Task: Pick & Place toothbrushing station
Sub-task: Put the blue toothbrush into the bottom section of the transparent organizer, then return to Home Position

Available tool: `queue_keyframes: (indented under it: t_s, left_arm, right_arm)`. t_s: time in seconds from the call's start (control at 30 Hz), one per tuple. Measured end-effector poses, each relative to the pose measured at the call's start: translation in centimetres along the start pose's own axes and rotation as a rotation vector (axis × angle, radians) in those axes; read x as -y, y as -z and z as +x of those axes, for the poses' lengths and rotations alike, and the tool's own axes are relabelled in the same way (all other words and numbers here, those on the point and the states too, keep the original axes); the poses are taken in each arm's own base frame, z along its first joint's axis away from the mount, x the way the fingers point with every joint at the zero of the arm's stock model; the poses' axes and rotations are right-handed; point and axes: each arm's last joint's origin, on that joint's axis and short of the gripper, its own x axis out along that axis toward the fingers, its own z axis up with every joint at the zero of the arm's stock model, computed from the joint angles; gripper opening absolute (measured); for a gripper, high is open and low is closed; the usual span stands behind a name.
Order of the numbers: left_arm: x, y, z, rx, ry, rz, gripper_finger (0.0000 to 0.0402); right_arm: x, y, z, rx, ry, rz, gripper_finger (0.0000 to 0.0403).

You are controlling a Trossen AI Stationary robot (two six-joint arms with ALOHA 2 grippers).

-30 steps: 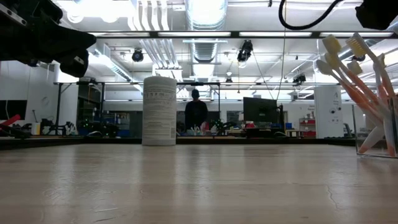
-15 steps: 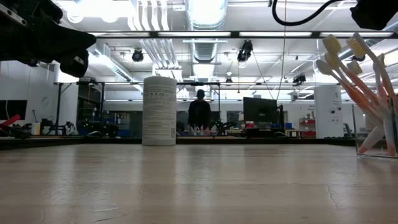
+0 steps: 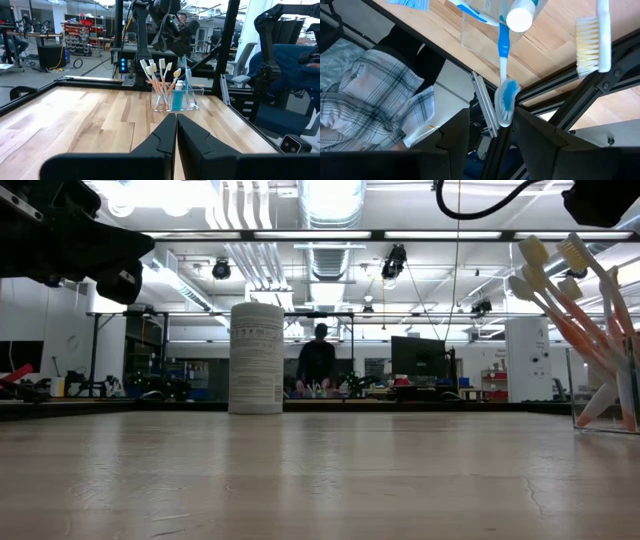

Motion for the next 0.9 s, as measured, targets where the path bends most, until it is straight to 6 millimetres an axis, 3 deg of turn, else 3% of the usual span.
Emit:
queue_keyframes:
  t_s: [0.53, 0.73, 0.9]
  left_arm:
    - [0.0, 0.0, 0.0, 0.0, 0.0, 0.0, 0.0016]
    - [0.0, 0.0, 0.0, -0.001, 0.0, 0.0, 0.0018]
    - [0.0, 0.0, 0.0, -0.001, -0.001, 0.0, 0.0016]
  right_arm:
    - [0.0, 1.9, -2.6, 0.083, 0.082, 0.03, 0.0153]
    - [-0.6, 3.4, -5.1, 0.232, 0.082, -0.042, 0.0153]
    - [-0.9, 5.1, -8.2, 0.469, 0.104, -0.206, 0.0153]
